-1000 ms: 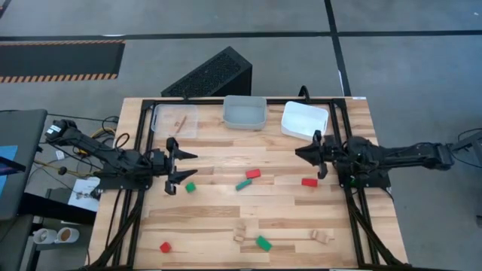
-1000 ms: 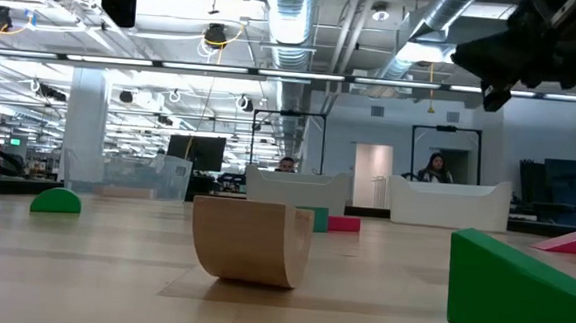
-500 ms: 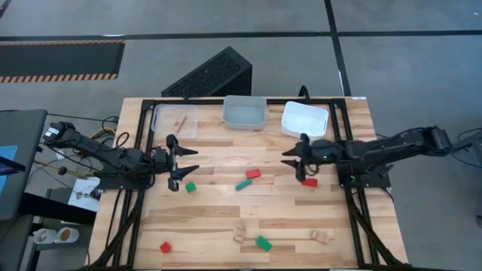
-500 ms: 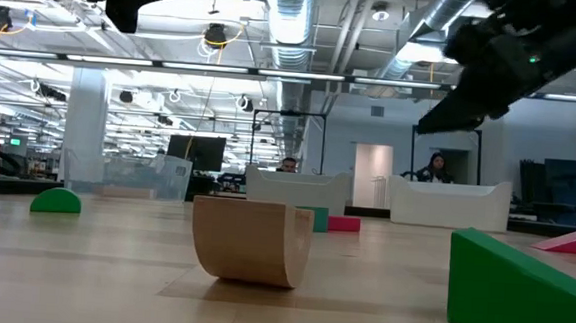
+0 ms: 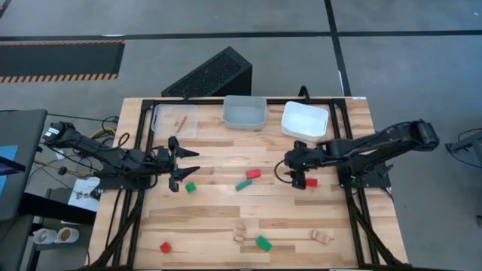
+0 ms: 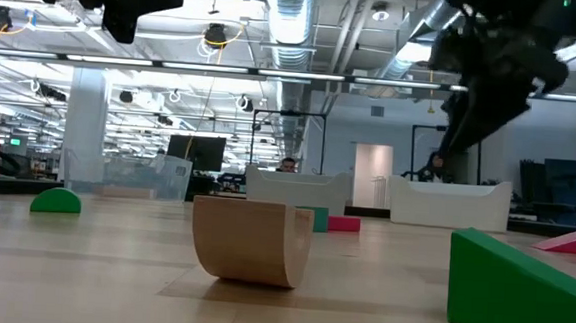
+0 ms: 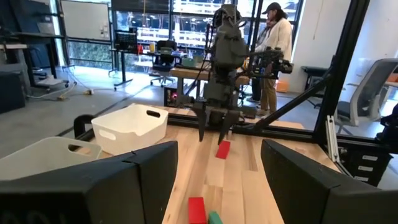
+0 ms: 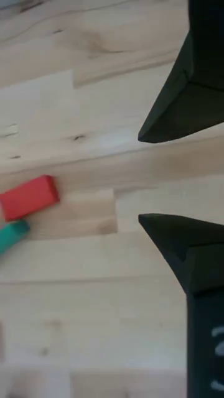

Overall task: Sort & place blocks by color
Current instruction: Put the top right red block into the white bin

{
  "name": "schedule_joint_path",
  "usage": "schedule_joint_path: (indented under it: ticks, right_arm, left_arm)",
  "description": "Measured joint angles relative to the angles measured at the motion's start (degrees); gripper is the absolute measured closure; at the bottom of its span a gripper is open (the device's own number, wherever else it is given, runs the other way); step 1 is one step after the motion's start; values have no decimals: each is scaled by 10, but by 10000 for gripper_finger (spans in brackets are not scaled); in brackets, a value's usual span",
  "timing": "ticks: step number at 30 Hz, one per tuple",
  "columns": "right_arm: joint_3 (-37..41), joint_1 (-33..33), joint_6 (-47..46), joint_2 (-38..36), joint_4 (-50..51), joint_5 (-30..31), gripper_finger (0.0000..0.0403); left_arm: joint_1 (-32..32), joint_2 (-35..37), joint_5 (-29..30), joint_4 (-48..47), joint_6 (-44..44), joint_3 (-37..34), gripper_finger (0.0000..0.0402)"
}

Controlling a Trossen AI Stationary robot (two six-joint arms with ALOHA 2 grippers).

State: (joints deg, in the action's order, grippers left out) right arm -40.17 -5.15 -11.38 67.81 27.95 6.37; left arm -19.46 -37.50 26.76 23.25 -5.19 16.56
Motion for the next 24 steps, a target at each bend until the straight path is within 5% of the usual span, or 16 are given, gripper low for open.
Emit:
schedule_joint_path:
  ticks: [6, 15, 24]
  right_arm:
    - [-45, -55, -47, 0, 50, 0, 204]
    - [-57, -105, -211, 0, 272, -4, 209]
    - [36, -83, -229, 0, 235, -50, 192]
  left_arm:
    - [0, 0, 0, 2, 0, 0, 182]
    - [8, 0, -5, 12, 70, 0, 182]
    - [30, 0, -59, 1, 63, 0, 182]
